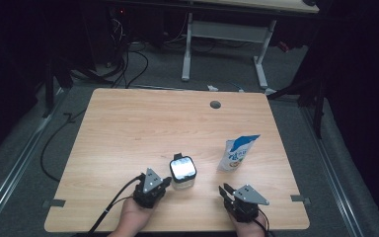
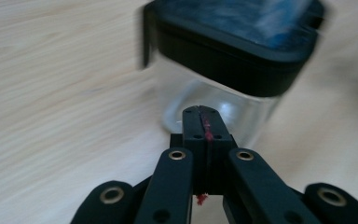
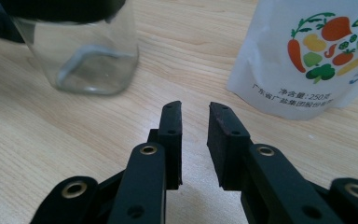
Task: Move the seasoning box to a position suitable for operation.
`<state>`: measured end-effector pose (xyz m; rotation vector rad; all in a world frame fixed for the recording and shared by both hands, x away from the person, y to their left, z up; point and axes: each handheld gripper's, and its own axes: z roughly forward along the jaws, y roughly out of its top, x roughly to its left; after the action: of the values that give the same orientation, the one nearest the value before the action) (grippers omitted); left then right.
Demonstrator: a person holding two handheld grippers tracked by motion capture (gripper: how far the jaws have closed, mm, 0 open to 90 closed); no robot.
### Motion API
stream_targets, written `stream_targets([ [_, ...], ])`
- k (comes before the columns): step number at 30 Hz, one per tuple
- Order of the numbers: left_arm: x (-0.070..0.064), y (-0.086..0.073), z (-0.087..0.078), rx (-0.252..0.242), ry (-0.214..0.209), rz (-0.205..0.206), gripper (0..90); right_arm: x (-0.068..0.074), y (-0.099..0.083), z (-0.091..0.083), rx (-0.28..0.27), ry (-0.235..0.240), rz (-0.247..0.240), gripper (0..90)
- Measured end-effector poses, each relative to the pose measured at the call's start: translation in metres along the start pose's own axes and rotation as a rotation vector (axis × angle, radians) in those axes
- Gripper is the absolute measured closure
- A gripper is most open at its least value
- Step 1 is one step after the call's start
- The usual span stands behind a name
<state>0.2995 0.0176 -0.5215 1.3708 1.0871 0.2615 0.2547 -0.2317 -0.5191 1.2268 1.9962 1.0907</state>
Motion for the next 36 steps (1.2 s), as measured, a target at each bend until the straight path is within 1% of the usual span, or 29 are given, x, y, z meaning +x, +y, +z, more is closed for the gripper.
stream_targets([
  [1,-0.005,-0.002,0.0,0.004,-0.013,-0.001,90.0,0.0,0.0,0.0,0.003,0.002,0.007,76.7],
  [2,-0.007,-0.003,0.0,0.009,-0.015,0.0,90.0,0.0,0.0,0.001,0.005,0.003,0.007,77.7],
  [3,-0.007,-0.002,0.0,0.004,-0.014,-0.003,90.0,0.0,-0.001,0.001,0.006,0.002,0.008,79.7],
  [4,-0.005,-0.001,-0.001,-0.003,-0.009,0.0,90.0,0.001,-0.001,0.001,0.009,0.004,0.008,82.5],
  [6,0.003,0.006,-0.004,-0.014,0.011,-0.002,90.0,0.002,0.0,0.001,0.005,0.012,0.0,88.8],
  [8,0.014,0.017,-0.011,-0.036,0.031,-0.012,90.0,0.005,0.001,0.002,0.005,0.025,-0.005,90.0],
  [9,0.02,0.021,-0.014,-0.053,0.04,-0.01,89.2,0.008,0.002,0.003,0.003,0.034,-0.006,90.0],
  [10,0.03,0.028,-0.02,-0.073,0.056,0.003,88.2,0.01,0.003,0.004,0.002,0.04,-0.005,90.0],
  [11,0.038,0.033,-0.026,-0.088,0.07,0.003,87.6,0.013,0.005,0.006,0.002,0.048,-0.009,90.0],
  [12,0.045,0.037,-0.03,-0.094,0.082,0.012,86.9,0.017,0.007,0.009,0.0,0.05,-0.02,90.0],
  [14,0.065,0.045,-0.042,-0.116,0.117,0.03,86.3,0.023,0.01,0.015,0.009,0.037,-0.032,90.0],
  [15,0.073,0.047,-0.047,-0.119,0.134,0.039,84.9,0.025,0.011,0.019,0.009,0.037,-0.033,90.0],
  [16,0.081,0.048,-0.051,-0.119,0.145,0.035,83.3,0.028,0.013,0.022,0.015,0.036,-0.034,90.0],
  [17,0.087,0.048,-0.056,-0.126,0.152,0.022,81.5,0.031,0.014,0.026,0.02,0.039,-0.04,90.0],
  [20,0.099,0.044,-0.067,-0.146,0.161,0.013,79.2,0.039,0.018,0.033,0.039,0.043,-0.056,90.0],
  [21,0.101,0.042,-0.07,-0.14,0.162,0.019,77.9,0.041,0.02,0.035,0.043,0.041,-0.059,90.0],
  [22,0.103,0.041,-0.071,-0.134,0.165,0.034,75.5,0.043,0.021,0.037,0.05,0.033,-0.059,90.0],
  [24,0.103,0.039,-0.073,-0.134,0.171,0.053,68.6,0.045,0.025,0.041,0.058,0.022,-0.062,90.0],
  [25,0.104,0.039,-0.074,-0.125,0.171,0.049,68.1,0.045,0.027,0.044,0.058,0.014,-0.058,89.9],
  [26,0.105,0.039,-0.074,-0.124,0.172,0.034,67.2,0.045,0.028,0.046,0.06,0.011,-0.054,89.9],
  [27,0.106,0.039,-0.074,-0.126,0.172,0.028,65.6,0.045,0.031,0.048,0.066,0.008,-0.05,89.9],
  [31,0.106,0.041,-0.076,-0.14,0.174,0.022,62.7,0.047,0.039,0.06,0.073,0.008,-0.049,89.9],
  [33,0.106,0.041,-0.077,-0.14,0.182,0.028,61.5,0.047,0.043,0.067,0.075,0.019,-0.048,89.7],
  [35,0.107,0.04,-0.077,-0.147,0.186,0.012,60.7,0.047,0.047,0.072,0.077,0.021,-0.054,89.7],
  [36,0.107,0.04,-0.077,-0.144,0.191,0.013,60.1,0.046,0.047,0.073,0.072,0.02,-0.053,89.6],
])
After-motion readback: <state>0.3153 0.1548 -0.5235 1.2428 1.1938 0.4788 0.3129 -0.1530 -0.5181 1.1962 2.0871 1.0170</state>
